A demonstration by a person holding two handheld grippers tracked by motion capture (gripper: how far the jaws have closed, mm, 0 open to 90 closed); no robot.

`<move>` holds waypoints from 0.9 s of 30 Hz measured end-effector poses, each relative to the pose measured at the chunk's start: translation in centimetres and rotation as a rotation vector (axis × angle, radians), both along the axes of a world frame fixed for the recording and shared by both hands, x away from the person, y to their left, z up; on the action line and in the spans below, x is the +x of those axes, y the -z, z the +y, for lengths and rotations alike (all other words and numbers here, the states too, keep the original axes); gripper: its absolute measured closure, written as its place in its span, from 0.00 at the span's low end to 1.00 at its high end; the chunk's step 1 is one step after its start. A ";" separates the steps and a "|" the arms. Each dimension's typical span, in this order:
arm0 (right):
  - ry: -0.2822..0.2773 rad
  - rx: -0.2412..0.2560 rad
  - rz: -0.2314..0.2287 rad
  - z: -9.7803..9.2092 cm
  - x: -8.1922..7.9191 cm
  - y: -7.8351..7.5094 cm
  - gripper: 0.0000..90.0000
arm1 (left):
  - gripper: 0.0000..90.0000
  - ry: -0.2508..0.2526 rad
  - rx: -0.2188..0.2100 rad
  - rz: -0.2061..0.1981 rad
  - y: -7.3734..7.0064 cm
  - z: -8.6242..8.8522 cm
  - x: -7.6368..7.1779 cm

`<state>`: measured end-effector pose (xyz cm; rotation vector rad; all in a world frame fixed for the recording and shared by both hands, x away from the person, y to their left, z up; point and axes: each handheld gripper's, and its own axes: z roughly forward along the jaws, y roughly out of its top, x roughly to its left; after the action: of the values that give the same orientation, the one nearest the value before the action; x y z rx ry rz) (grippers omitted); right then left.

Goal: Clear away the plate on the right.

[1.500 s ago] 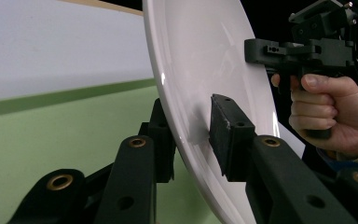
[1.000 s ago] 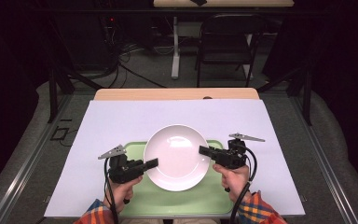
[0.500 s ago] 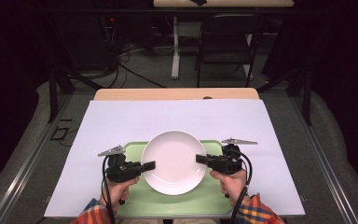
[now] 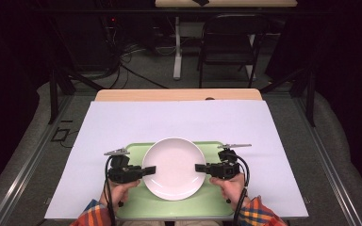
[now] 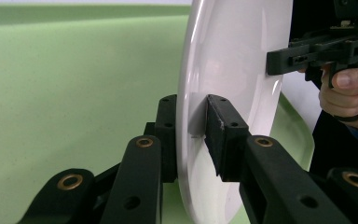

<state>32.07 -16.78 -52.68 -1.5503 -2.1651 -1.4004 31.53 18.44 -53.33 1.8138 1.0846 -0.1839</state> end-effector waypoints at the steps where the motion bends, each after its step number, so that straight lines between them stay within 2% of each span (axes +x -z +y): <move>1: -0.003 -0.007 0.005 0.0 0.1 0.1 0.81 | 0.83 0.000 0.000 0.000 0.0 0.0 0.0; 2: -0.003 -0.007 0.005 0.0 0.1 0.1 0.81 | 0.83 0.003 0.010 0.003 0.0 -0.1 0.0; 4: -0.002 -0.038 0.007 0.1 0.2 0.5 0.80 | 0.82 0.006 0.016 0.009 0.2 -0.2 0.1; 6: -0.001 -0.042 0.008 0.2 0.2 0.6 0.80 | 0.81 0.009 0.023 0.012 0.3 -0.2 0.1; 7: -0.006 -0.070 -0.003 0.3 0.3 0.7 0.79 | 0.81 0.007 0.025 0.013 0.4 -0.3 0.2; 11: -0.003 -0.066 0.003 0.4 0.4 0.9 0.78 | 0.78 -0.006 0.062 0.010 0.5 -0.6 0.1; 14: -0.009 -0.083 0.012 0.4 0.5 1.2 0.77 | 0.76 -0.011 0.075 0.020 0.8 -0.6 0.3; 18: -0.018 -0.095 0.022 0.5 0.6 1.5 0.76 | 0.74 -0.018 0.079 0.034 1.2 -0.7 0.4; 27: -0.026 -0.113 0.027 0.6 0.7 1.6 0.75 | 0.72 -0.023 0.093 0.034 1.4 -0.8 0.5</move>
<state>32.73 -16.18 -54.33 -1.5624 -2.2757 -1.2629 32.06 17.62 -54.70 1.8862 1.1544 -0.1536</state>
